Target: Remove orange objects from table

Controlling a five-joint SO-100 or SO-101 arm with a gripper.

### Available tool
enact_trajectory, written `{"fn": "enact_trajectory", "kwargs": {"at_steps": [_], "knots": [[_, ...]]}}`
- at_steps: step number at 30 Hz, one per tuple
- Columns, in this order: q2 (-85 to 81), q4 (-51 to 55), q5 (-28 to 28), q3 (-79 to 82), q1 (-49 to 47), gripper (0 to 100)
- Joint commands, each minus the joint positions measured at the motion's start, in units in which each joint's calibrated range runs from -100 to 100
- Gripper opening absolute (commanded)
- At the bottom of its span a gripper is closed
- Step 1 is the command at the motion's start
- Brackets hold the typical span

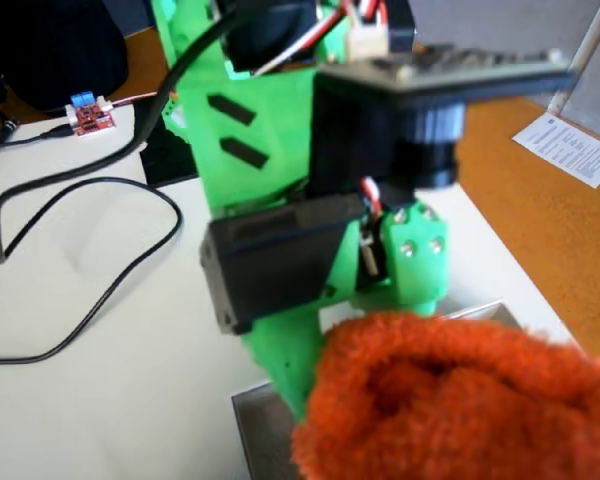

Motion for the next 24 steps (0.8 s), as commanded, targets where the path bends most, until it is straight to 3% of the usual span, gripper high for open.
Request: {"fn": "enact_trajectory", "kwargs": {"at_steps": [1, 24], "knots": [[-5.44, -6.44, 0.2, 13.03, -1.08, 4], [-8.88, -9.44, 0.0, 19.23, -0.27, 7]]}}
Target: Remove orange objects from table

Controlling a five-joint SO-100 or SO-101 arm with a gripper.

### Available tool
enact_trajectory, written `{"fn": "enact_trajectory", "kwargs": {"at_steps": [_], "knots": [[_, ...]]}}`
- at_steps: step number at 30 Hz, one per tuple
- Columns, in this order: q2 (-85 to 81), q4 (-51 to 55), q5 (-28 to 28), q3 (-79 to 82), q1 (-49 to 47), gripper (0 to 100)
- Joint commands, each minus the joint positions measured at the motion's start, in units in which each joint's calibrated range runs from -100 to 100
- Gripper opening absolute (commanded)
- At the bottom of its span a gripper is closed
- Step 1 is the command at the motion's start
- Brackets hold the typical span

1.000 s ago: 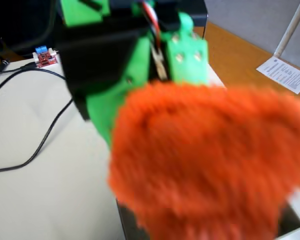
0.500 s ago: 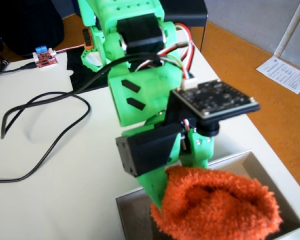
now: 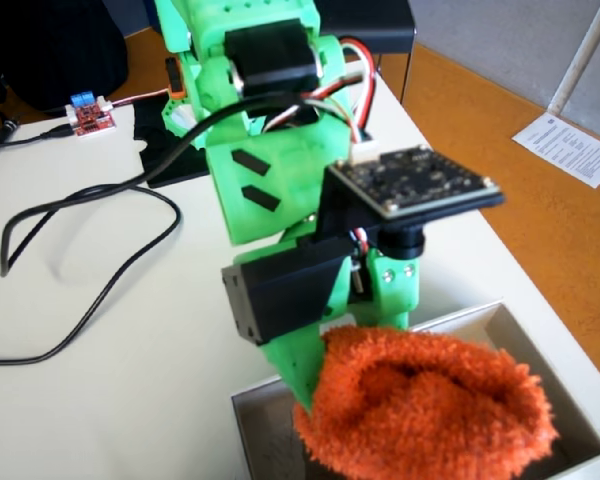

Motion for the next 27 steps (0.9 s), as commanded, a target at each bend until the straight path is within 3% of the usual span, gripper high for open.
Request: {"fn": "enact_trajectory", "kwargs": {"at_steps": [1, 10, 13, 17, 22, 24, 25, 27], "knots": [[-4.95, -1.19, -0.15, -0.25, 0.23, 7], [-6.13, -0.95, 0.0, -0.54, -0.14, 7], [-8.64, 6.51, -1.95, -10.14, -3.09, 6], [-12.67, 11.53, -2.83, -22.93, -12.78, 6], [-15.61, 10.07, 0.83, -28.65, -31.41, 8], [-16.87, 5.62, 2.54, -24.09, -38.29, 14], [-17.71, 3.18, 3.42, -20.7, -41.17, 22], [-20.48, -4.28, 3.81, -10.43, -45.98, 51]]}}
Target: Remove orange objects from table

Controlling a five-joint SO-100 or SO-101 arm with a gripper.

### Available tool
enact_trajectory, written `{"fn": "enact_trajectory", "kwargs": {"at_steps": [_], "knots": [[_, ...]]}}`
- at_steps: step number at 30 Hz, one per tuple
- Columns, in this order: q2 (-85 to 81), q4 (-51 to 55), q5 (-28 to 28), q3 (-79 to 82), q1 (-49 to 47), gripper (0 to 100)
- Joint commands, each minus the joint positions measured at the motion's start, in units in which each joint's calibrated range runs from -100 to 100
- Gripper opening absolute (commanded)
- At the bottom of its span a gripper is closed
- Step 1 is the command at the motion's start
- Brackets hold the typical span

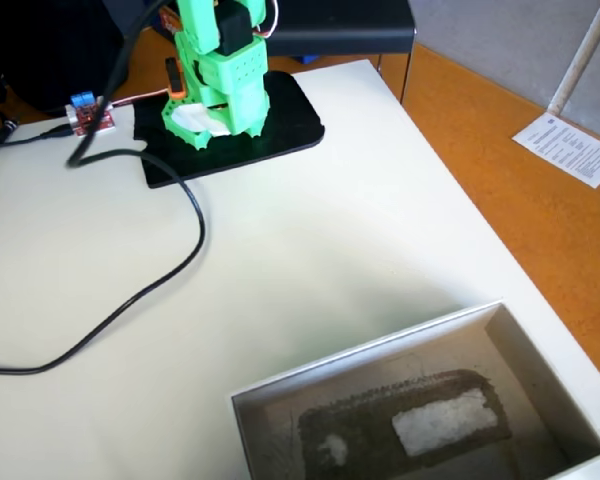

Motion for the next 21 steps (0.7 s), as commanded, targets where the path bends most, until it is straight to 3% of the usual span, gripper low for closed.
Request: {"fn": "enact_trajectory", "kwargs": {"at_steps": [1, 3, 5, 6, 13, 17, 21], "knots": [[-7.95, -14.19, 1.86, 16.39, -10.21, 61], [-11.89, -21.81, 2.15, 27.73, -12.95, 69], [-14.92, -22.86, 6.98, 35.48, -13.54, 92], [-16.26, -22.94, 8.55, 38.87, -13.54, 95], [-21.55, -24.0, 8.94, 49.04, -12.36, 95], [-24.57, -24.08, 2.39, 50.59, -8.14, 95], [-32.71, -11.59, -2.34, 58.83, 11.45, 94]]}}
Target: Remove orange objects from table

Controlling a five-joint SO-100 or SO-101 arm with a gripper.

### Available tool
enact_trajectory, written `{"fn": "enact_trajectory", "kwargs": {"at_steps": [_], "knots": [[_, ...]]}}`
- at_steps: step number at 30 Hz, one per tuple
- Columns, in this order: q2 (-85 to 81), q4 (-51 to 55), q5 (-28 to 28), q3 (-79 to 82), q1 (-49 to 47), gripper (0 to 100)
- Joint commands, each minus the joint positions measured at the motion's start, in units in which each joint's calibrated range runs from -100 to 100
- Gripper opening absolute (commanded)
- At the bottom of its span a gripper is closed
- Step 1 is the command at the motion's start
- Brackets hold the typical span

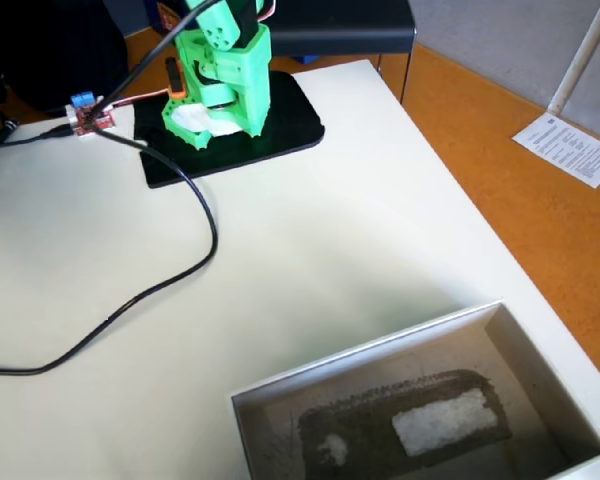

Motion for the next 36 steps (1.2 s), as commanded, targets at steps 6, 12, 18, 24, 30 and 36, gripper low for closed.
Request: {"fn": "enact_trajectory", "kwargs": {"at_steps": [6, 12, 18, 24, 30, 36], "knots": [[-20.29, 23.48, -8.79, 20.45, 41.79, 87], [-56.46, 42.45, -6.79, 50.78, 47.78, 82], [-70.98, 62.23, -9.38, 58.44, 49.41, 80], [-70.89, 72.53, -19.98, 58.54, 45.34, 79], [-70.89, 72.53, -19.93, 58.54, 48.23, 79], [-70.89, 72.53, -19.93, 58.54, 46.38, 79]]}}
